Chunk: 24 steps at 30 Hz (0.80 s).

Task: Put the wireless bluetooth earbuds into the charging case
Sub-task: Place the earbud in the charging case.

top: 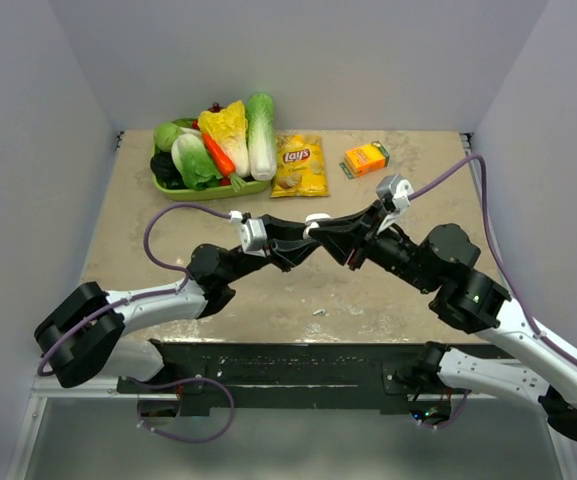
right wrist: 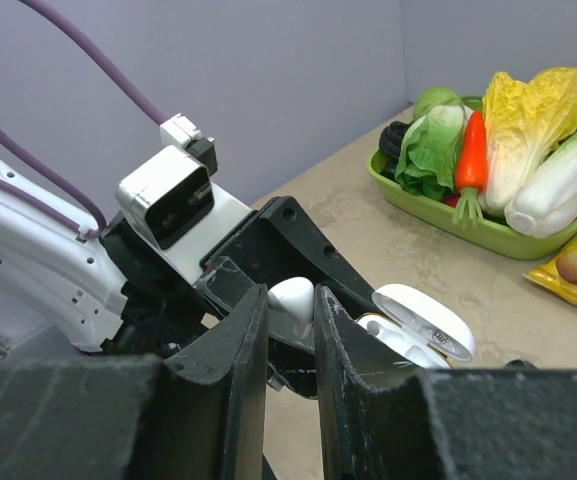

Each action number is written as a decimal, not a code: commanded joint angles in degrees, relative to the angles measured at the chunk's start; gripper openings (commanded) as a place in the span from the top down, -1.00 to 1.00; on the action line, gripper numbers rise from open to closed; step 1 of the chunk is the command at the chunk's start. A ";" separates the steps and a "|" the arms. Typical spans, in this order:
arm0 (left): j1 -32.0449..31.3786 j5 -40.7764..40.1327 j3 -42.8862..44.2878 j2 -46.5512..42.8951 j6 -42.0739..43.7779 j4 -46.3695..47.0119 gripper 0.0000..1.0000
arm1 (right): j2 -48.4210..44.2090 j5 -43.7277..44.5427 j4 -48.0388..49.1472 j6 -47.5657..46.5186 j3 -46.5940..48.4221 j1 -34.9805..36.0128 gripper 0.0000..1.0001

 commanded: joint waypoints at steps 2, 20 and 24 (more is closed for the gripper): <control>0.54 3.02 3.59 -2.06 1.83 33.99 1.00 | 0.36 -1.42 1.39 -1.66 3.48 -0.08 1.00; 0.45 -0.05 2.18 -1.54 -0.72 36.19 1.00 | 1.77 4.99 3.50 -1.93 0.50 -0.08 1.00; 0.45 -0.67 2.62 -1.62 -1.16 36.01 1.00 | 2.21 6.31 3.76 -1.66 -0.30 -0.08 1.00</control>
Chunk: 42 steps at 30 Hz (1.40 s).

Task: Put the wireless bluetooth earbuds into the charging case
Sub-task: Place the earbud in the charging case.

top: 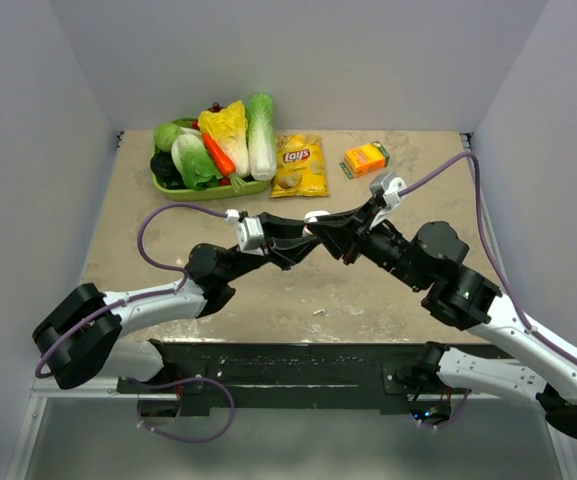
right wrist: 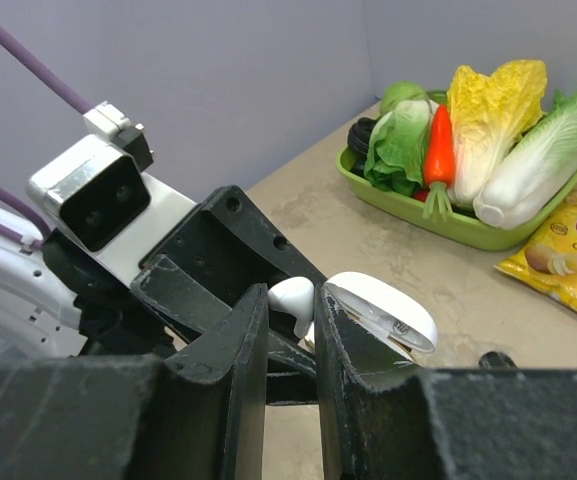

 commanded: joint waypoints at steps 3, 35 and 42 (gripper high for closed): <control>0.21 -1.72 0.81 -0.55 -1.07 35.33 1.00 | 0.51 3.62 2.91 -0.24 -0.87 0.05 1.00; 0.21 -2.69 0.19 -0.99 -0.81 35.07 1.00 | 2.27 2.83 2.91 1.25 -2.80 -0.03 0.70; 0.30 -3.12 -0.69 -1.08 -0.72 35.25 1.00 | 1.65 6.17 2.30 2.57 -1.31 -0.03 0.07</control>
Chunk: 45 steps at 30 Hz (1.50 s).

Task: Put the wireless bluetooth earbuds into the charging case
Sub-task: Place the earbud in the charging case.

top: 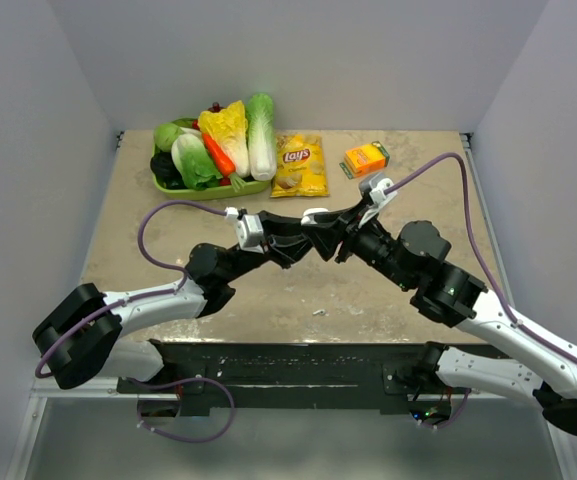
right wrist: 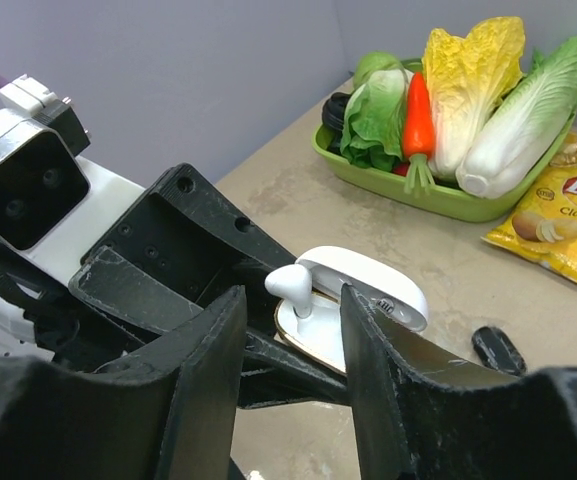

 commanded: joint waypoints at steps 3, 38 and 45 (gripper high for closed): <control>0.13 -0.96 -0.91 -1.17 0.29 35.86 1.00 | -1.41 3.16 -0.04 1.42 1.80 -0.03 0.01; 0.13 -4.57 -1.17 -2.84 5.12 20.48 1.00 | 6.41 12.48 -11.56 2.56 10.50 0.06 -0.85; 0.21 -4.83 -1.43 -3.71 5.30 20.22 1.00 | 6.94 12.92 -12.70 2.47 10.15 0.06 -0.83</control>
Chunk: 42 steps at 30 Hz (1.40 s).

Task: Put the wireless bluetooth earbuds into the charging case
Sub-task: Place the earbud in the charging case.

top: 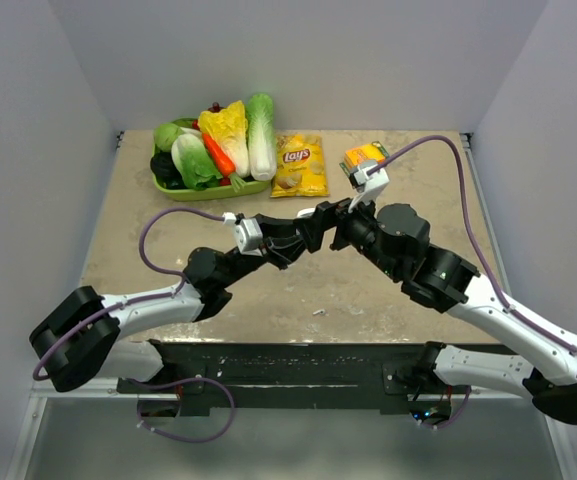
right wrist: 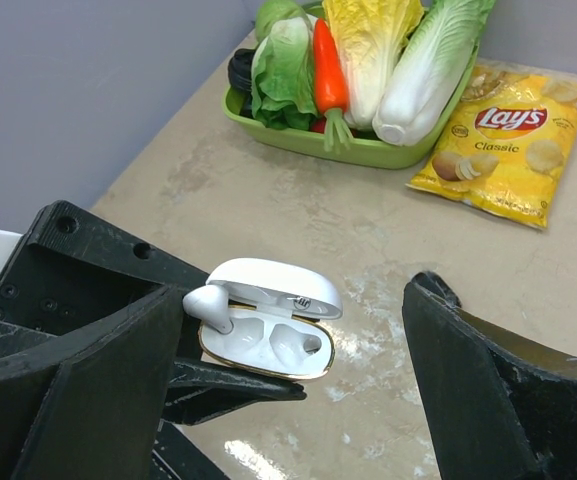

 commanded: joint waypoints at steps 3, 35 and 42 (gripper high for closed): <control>0.19 -1.05 1.27 -3.08 2.15 20.28 1.00 | -0.39 2.78 -1.01 0.29 0.93 0.06 -0.82; 0.19 -4.39 4.96 -2.47 3.38 5.52 1.00 | -1.27 -1.26 5.05 2.39 1.36 -0.03 -0.86; 0.19 -5.71 5.84 -1.94 3.47 1.56 1.00 | -1.00 -0.56 6.63 2.22 1.36 0.06 -0.87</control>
